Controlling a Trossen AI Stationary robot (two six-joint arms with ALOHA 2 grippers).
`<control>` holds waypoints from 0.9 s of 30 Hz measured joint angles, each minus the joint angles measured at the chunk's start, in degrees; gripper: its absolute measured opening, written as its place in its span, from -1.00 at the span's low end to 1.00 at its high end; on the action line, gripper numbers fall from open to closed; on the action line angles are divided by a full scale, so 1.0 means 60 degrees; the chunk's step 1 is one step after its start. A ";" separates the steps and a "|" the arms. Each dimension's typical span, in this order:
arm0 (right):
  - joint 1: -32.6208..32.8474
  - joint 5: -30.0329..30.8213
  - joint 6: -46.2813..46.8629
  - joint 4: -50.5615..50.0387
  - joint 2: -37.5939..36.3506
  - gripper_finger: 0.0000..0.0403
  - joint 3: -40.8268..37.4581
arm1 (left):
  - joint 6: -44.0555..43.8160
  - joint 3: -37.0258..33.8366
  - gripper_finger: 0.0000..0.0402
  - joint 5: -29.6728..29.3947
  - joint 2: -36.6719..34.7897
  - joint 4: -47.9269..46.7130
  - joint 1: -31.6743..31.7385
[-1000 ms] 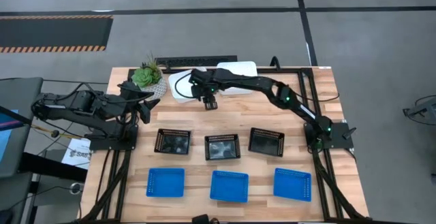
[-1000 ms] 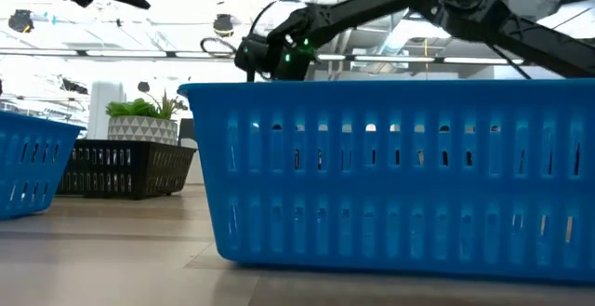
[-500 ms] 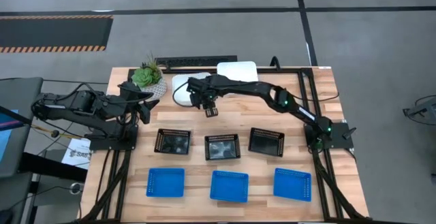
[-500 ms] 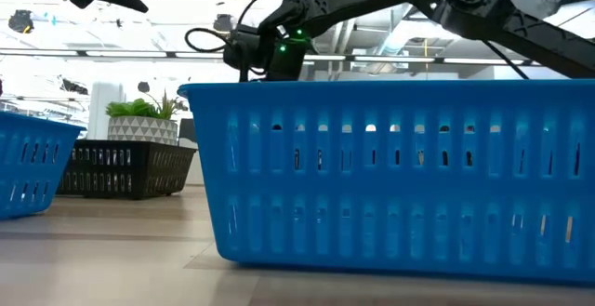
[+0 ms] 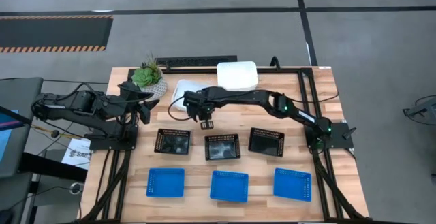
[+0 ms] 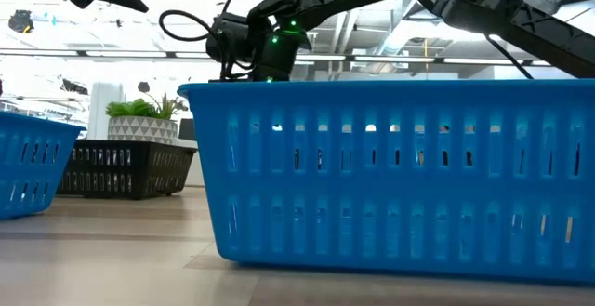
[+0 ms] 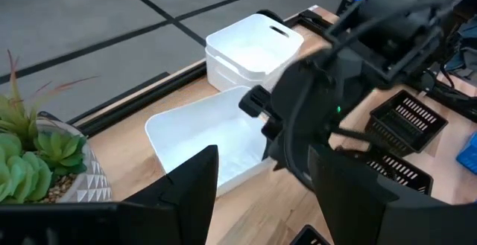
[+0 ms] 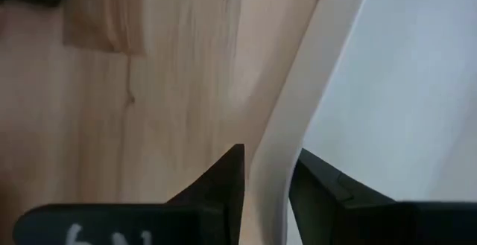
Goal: Stack baskets by color
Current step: Stack the left white bin on the right white bin
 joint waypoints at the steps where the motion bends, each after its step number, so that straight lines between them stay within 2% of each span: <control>1: 0.0004 -0.0019 0.0215 0.0013 0.0011 -0.42 -0.0004 | 0.0016 0.0000 -0.02 0.0000 0.0000 0.0003 0.0000; 5: -0.0043 -0.0018 0.0700 -0.0041 0.0008 -0.55 -0.0001 | 0.0063 0.0000 -0.02 0.0000 0.0000 0.0003 0.0001; 9: -0.0143 -0.0018 0.1213 -0.0070 0.0008 -0.87 -0.0001 | 0.0070 0.0000 -0.02 0.0000 0.0000 0.0003 0.0000; 11: -0.0178 -0.0013 0.1067 -0.0141 0.0008 -0.94 -0.0001 | 0.0085 0.0000 -0.02 0.0000 0.0000 0.0003 -0.0001; 18: 0.0063 0.0003 0.0462 -0.0176 -0.0171 -0.98 0.0032 | 0.0091 0.0000 -0.02 0.0000 0.0000 -0.0001 -0.0001; 22: -0.0025 0.0023 0.0318 -0.0416 -0.0804 -0.99 0.0082 | 0.0092 0.0000 -0.02 0.0000 0.0000 -0.0001 0.0000; 27: -0.0313 0.0559 0.0017 -0.1072 -0.1813 -0.99 0.0065 | 0.0092 0.0000 -0.02 0.0000 -0.0001 -0.0014 -0.0001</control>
